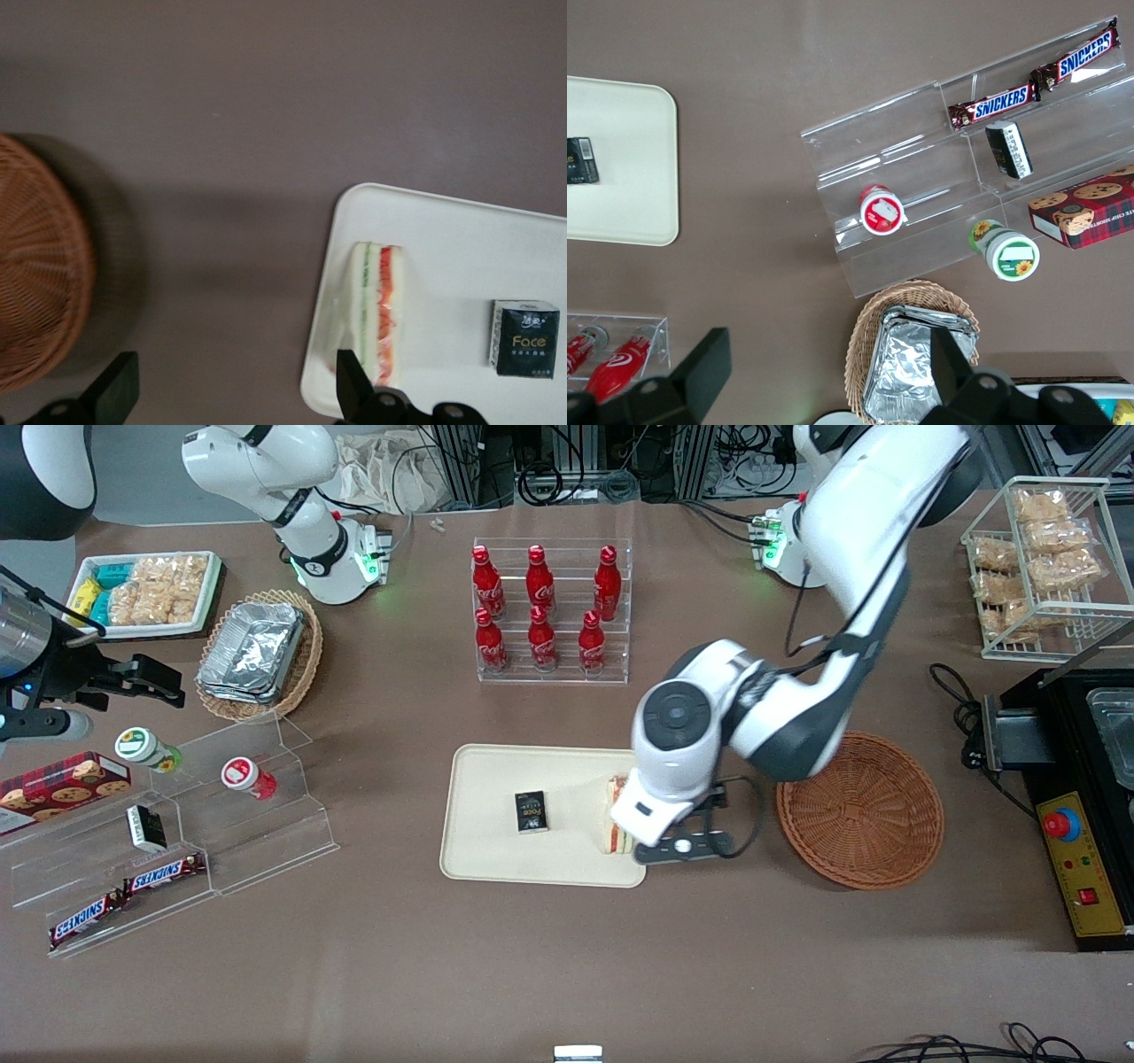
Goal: Place sandwich from basket to tray
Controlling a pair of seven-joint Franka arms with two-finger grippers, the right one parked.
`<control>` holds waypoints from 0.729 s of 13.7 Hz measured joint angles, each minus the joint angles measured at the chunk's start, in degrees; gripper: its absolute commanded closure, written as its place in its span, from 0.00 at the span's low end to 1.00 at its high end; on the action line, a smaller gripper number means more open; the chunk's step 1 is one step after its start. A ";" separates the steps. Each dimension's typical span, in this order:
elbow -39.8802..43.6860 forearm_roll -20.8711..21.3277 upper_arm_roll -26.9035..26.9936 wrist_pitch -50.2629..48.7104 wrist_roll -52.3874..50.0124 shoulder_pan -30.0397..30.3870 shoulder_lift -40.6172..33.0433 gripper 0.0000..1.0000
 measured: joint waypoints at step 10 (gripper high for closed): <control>-28.29 -15.38 15.47 3.04 35.54 9.35 -28.76 0.00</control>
